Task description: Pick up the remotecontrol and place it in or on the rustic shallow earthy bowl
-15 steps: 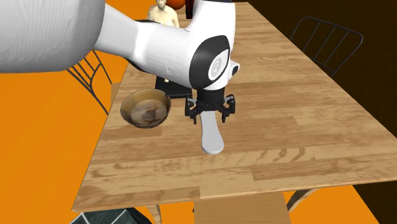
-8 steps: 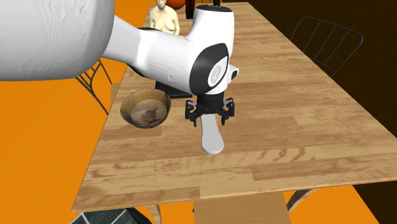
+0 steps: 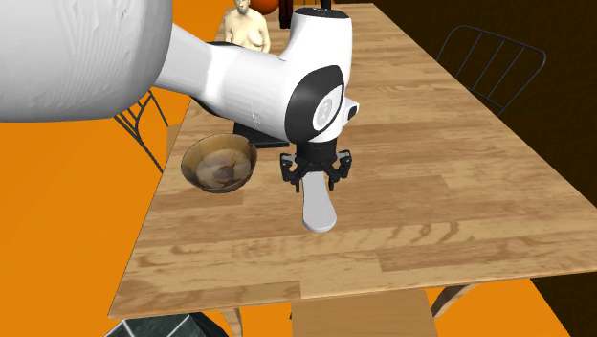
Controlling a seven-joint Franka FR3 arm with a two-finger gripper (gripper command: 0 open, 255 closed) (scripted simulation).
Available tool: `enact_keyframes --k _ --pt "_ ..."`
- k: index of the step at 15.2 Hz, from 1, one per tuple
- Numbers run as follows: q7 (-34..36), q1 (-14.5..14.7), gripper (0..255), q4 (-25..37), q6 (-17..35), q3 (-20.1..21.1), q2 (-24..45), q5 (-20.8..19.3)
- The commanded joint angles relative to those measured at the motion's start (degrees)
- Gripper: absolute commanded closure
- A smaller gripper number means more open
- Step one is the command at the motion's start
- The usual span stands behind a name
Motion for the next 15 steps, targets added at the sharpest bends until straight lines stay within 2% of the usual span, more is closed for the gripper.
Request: enact_keyframes --k 1,4,15 --pt "0.0 0.0 255 0.0 0.0 0.0 0.0 0.0" --pt "0.0 0.0 255 0.0 0.0 0.0 0.0 0.0" --pt "-0.1 0.0 255 3.5 -7.5 0.0 -4.1 0.0"
